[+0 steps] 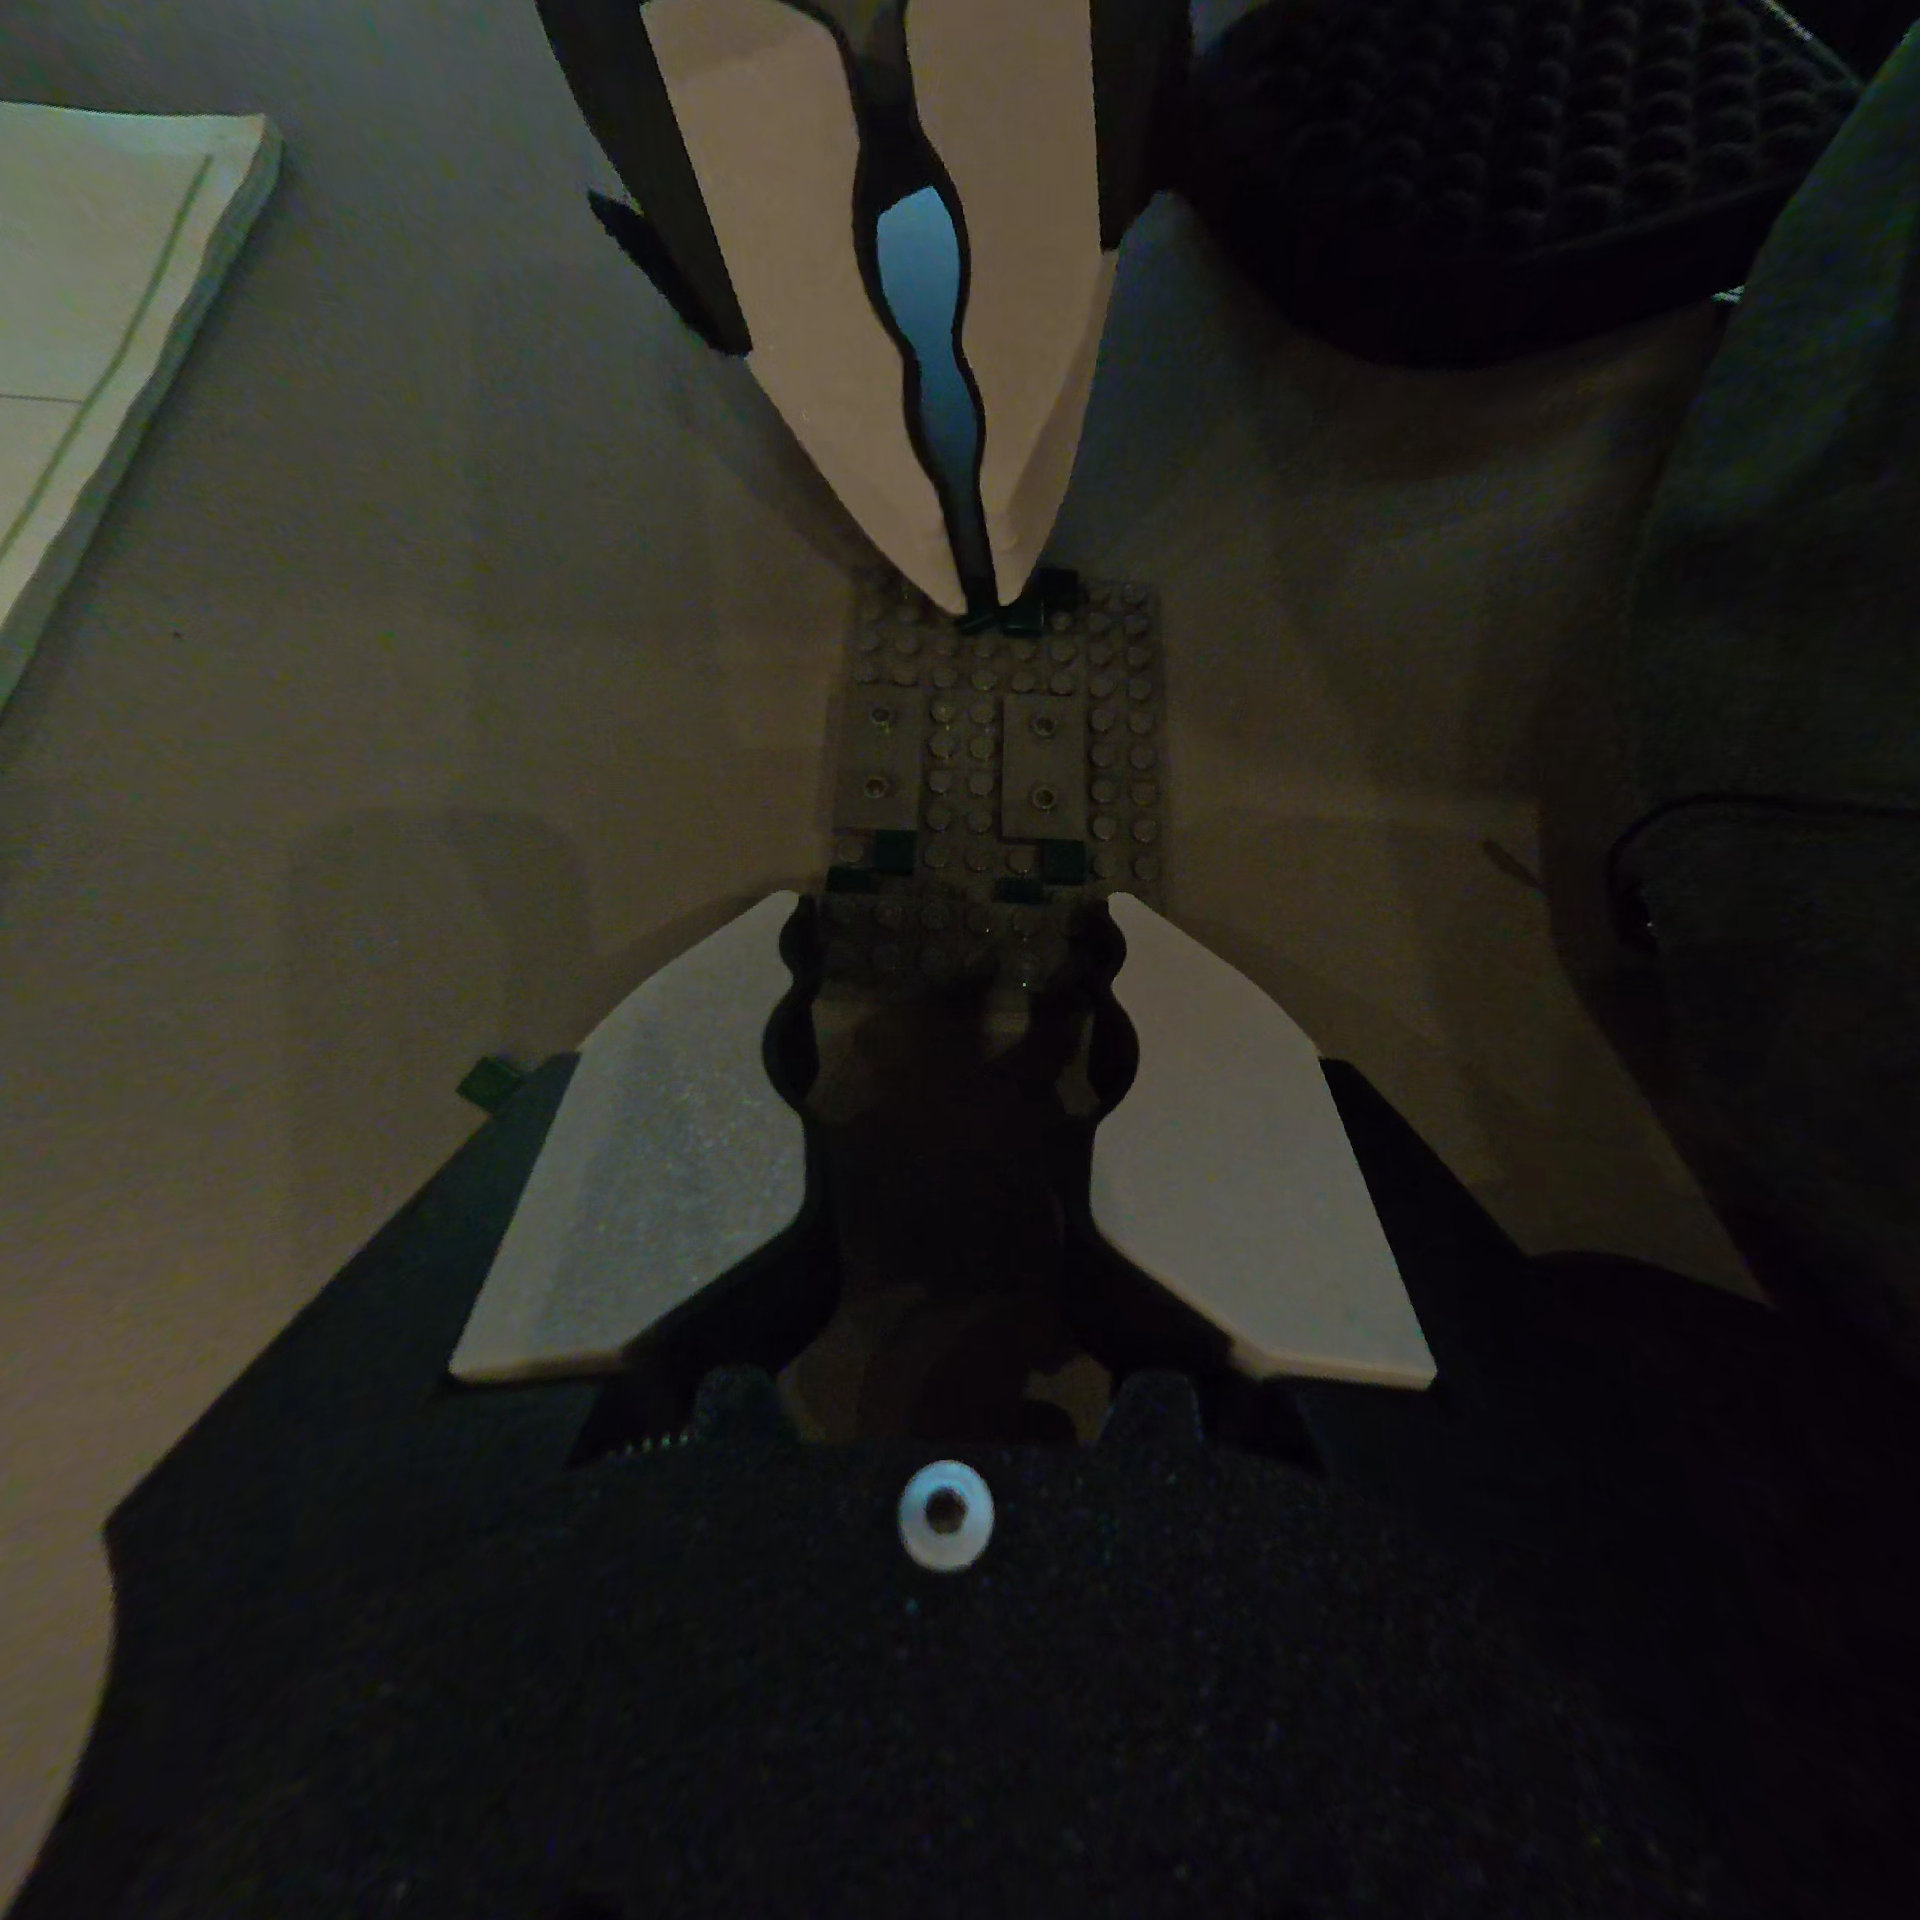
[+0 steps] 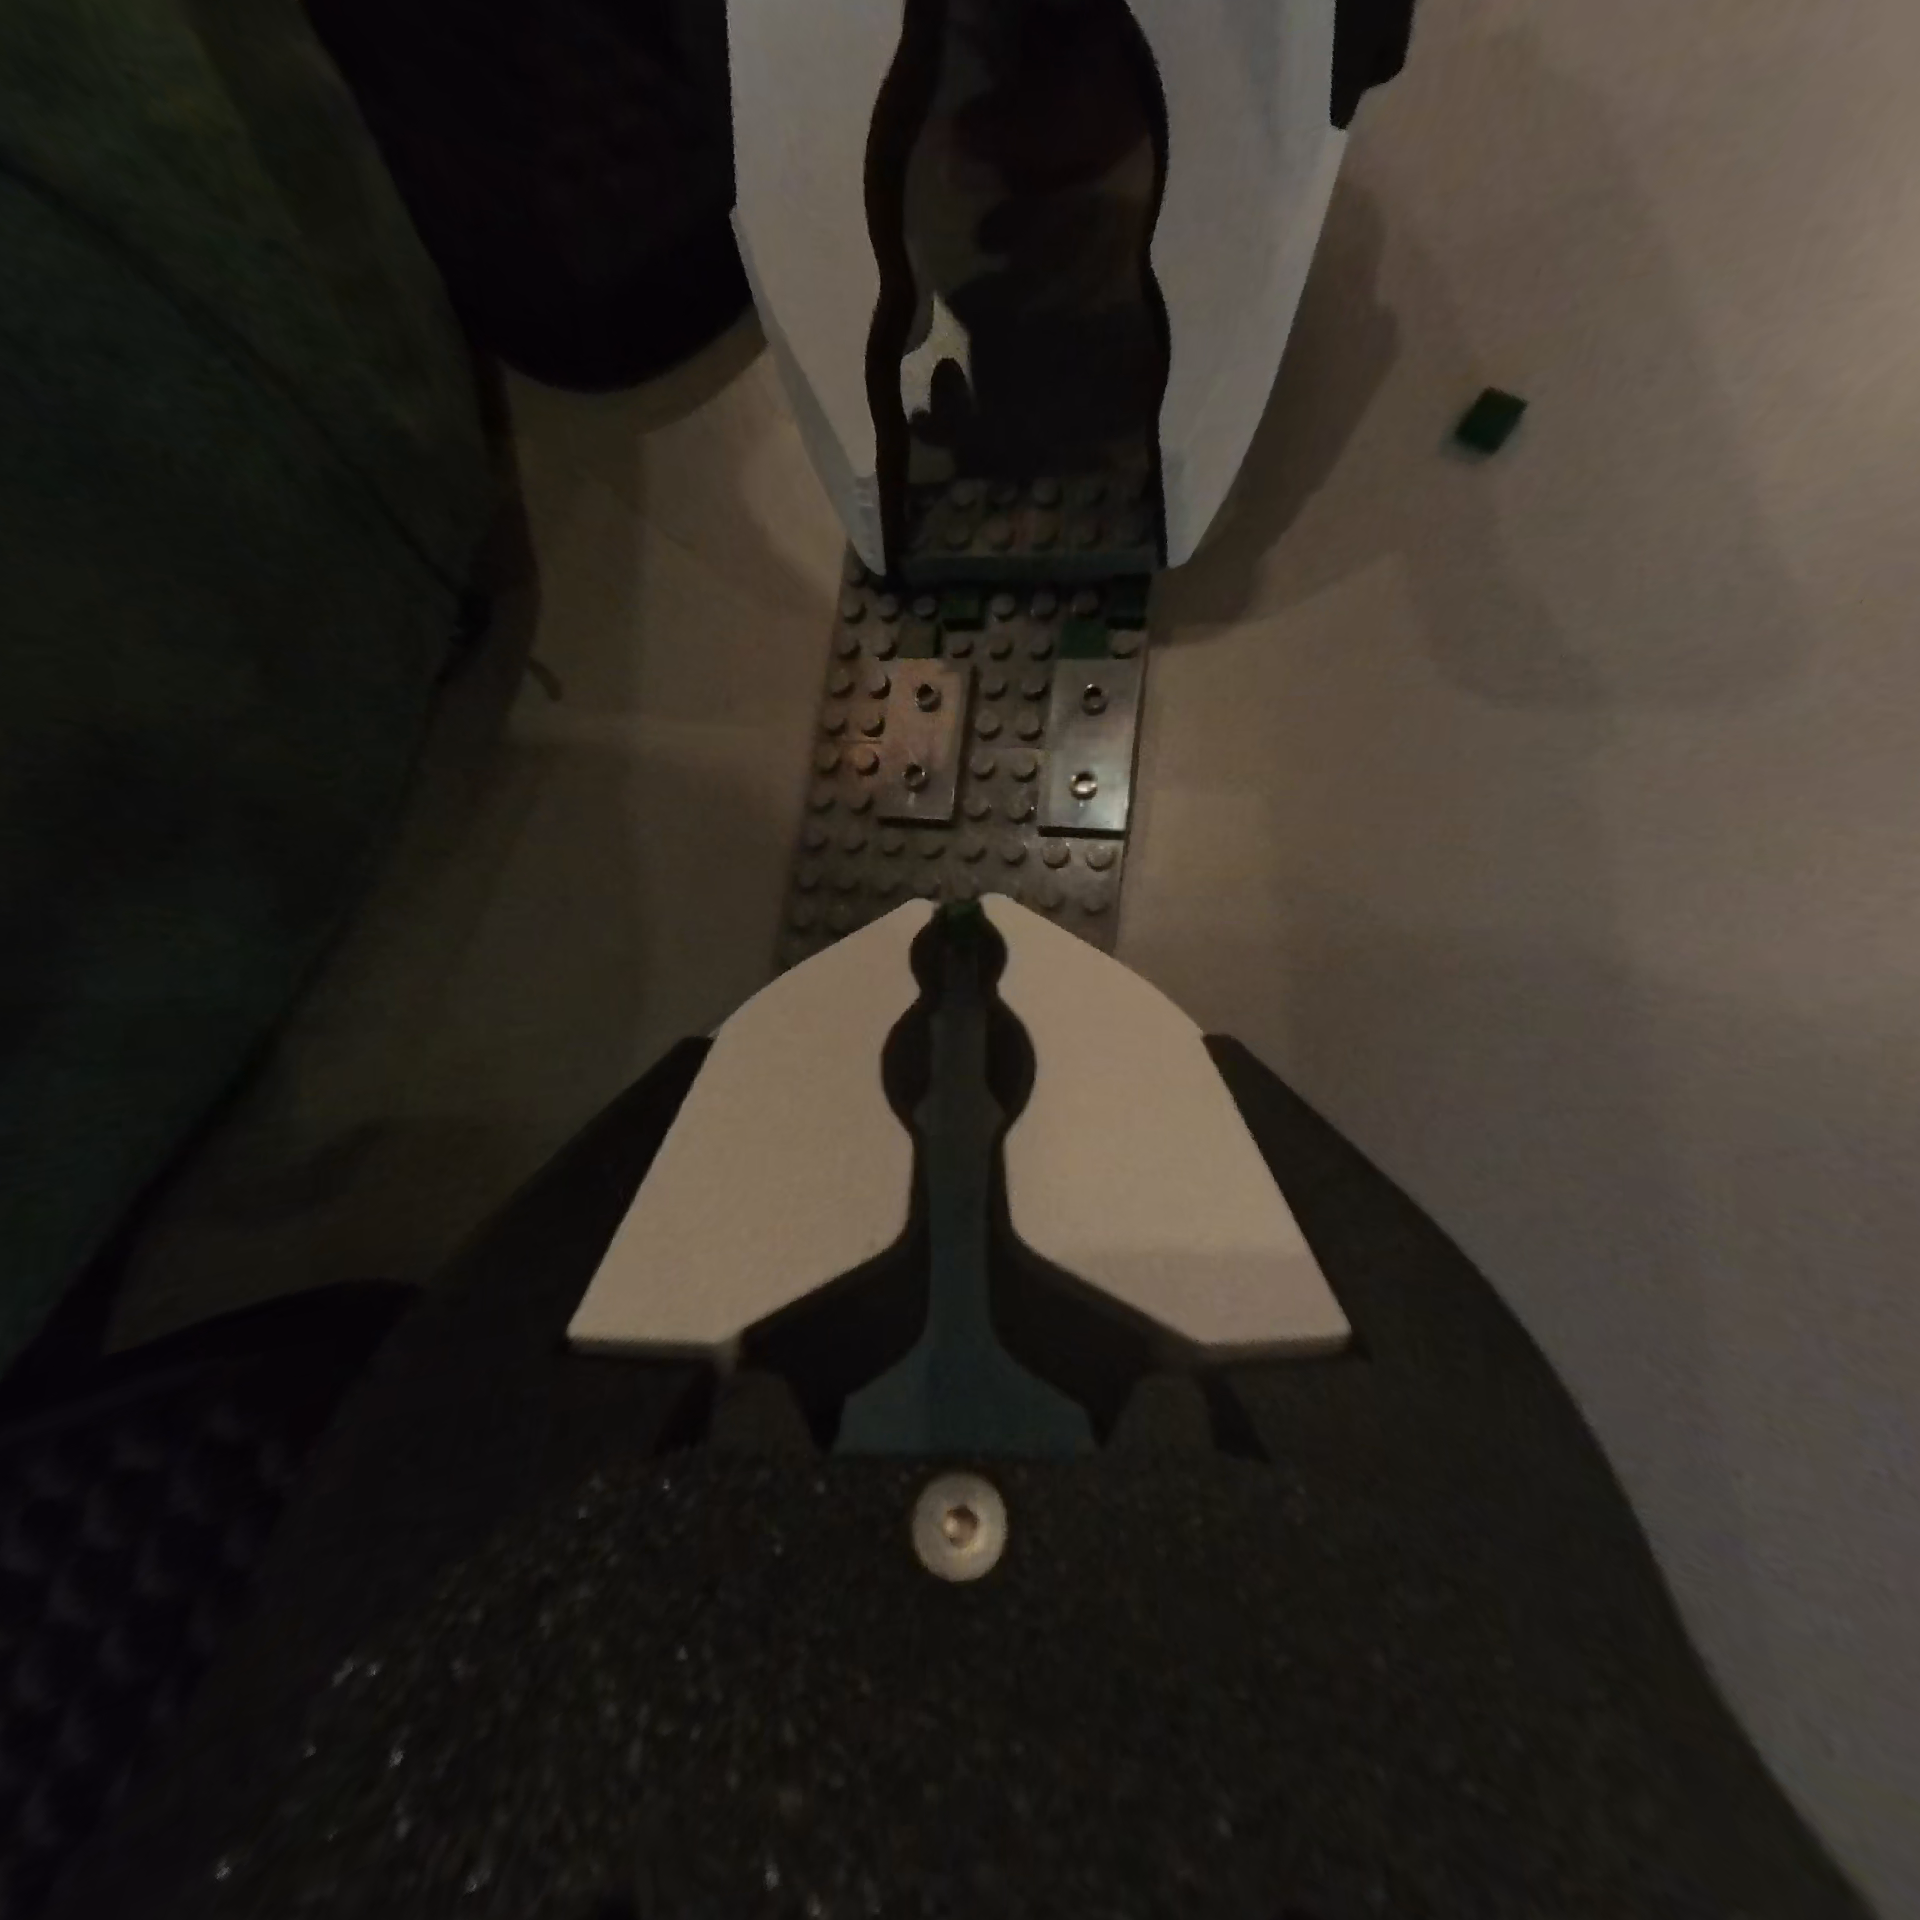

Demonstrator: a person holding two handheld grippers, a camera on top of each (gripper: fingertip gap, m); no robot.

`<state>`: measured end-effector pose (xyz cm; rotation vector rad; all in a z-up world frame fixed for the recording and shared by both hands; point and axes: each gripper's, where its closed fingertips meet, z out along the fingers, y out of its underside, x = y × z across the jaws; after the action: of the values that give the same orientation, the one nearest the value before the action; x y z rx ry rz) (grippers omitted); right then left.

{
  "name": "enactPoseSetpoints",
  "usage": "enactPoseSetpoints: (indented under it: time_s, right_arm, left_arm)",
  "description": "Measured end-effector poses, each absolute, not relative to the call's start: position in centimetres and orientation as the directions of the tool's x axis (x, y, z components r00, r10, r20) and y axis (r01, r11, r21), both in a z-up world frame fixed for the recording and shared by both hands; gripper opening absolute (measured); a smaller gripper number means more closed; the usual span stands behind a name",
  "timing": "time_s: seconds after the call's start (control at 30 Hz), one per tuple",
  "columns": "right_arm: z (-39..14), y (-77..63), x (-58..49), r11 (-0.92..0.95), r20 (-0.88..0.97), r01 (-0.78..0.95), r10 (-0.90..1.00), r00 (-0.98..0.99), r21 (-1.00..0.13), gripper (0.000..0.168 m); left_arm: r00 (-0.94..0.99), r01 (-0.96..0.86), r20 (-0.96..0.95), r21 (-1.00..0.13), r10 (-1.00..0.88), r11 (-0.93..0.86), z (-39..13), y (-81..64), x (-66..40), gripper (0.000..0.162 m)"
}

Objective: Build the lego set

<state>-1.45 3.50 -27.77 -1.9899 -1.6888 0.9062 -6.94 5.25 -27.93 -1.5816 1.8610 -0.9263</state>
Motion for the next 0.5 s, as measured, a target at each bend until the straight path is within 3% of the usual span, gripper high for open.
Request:
enactPoseSetpoints:
  time_s: [0.43,0.5]
  right_arm:
    - [-27.0,3.62,-1.09,-0.115,-0.095,0.734,0.993,0.069,-0.67,0.0]
    - [-27.24,3.48,-1.11,-0.102,-0.1,0.748,0.994,0.047,-0.656,0.007]
  left_arm:
    - [-0.181,-0.623,0.039,-0.778,-0.983,0.084,-27.92,5.22,-6.94,0.05]
    - [-0.183,-0.623,0.038,-0.778,-0.982,0.086,-27.92,5.18,-6.92,0.05]
